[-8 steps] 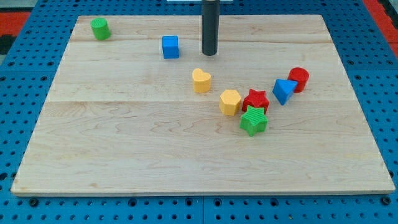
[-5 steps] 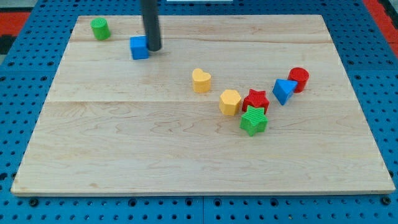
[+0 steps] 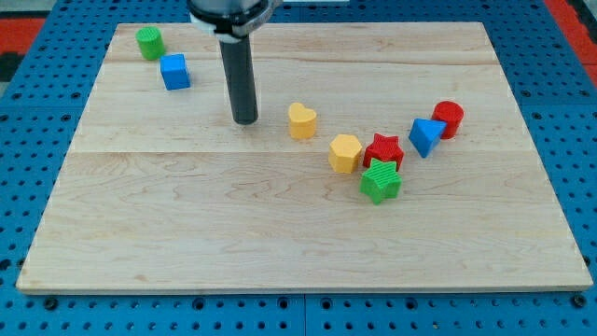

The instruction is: Make a diagonal line out of the blue cube yellow heart and the green circle

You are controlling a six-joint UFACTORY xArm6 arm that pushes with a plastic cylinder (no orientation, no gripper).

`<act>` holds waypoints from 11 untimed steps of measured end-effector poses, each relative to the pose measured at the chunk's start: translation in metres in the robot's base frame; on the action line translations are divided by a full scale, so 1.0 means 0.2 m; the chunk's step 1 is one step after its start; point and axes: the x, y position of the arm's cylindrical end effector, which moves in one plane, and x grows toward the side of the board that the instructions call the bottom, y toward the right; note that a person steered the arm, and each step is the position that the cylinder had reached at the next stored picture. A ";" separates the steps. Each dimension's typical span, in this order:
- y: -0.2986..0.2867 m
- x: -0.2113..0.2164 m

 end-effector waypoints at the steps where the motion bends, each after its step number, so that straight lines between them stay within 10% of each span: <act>1: 0.13 0.18; 3: 0.66 0.05; 9: 0.01 -0.15; 11: 0.51 -0.19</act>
